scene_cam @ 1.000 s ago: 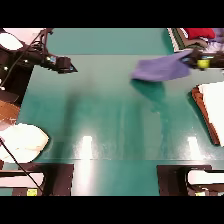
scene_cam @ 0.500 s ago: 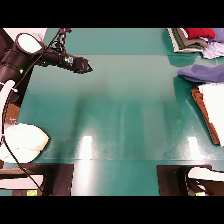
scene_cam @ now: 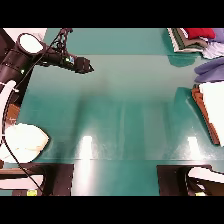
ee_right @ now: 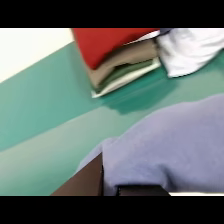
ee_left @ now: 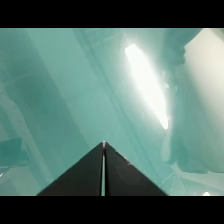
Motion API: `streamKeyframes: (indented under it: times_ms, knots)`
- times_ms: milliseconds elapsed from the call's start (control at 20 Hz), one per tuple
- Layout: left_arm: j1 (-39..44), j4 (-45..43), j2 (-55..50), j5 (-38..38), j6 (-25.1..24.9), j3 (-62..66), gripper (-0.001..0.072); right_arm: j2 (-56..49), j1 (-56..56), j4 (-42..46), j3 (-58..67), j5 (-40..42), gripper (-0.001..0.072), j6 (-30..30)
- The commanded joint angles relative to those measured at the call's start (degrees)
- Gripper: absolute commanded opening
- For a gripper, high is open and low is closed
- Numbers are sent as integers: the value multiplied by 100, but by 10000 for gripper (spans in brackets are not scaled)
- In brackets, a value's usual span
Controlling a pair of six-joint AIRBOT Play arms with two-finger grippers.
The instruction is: Fold the shirts.
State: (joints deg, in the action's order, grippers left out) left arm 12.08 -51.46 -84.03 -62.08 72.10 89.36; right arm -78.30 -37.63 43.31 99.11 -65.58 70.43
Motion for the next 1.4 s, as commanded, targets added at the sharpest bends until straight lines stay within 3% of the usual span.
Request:
streamKeyframes:
  times_ms: [0, 600, 650, 750, 850, 1100, 1350]
  knots:
    - [2, -55, -2, -13, -9, -2, 22, 490, -280, 562, -212, -199, 14, 101]
    - [2, -131, -2, -317, -59, -2, 22, 2164, -1915, 2177, -3495, -380, 20, 157]
    - [2, -146, -2, -317, -59, -2, 22, 2216, -2033, 2264, -3654, -435, 57, 160]
    - [2, -212, -2, -345, -59, -2, 22, 2269, -2223, 2444, -3877, -509, 363, 162]
    - [2, -229, -2, -391, -59, -2, 22, 2227, -2378, 2734, -3832, -608, 532, 245]
    - [2, -234, -2, -485, -57, -2, 22, 2210, -2275, 2413, -3143, -629, 532, 796]
    - [2, -225, -2, -385, -52, -2, 23, 2135, -332, 1156, -3023, -442, 530, 796]
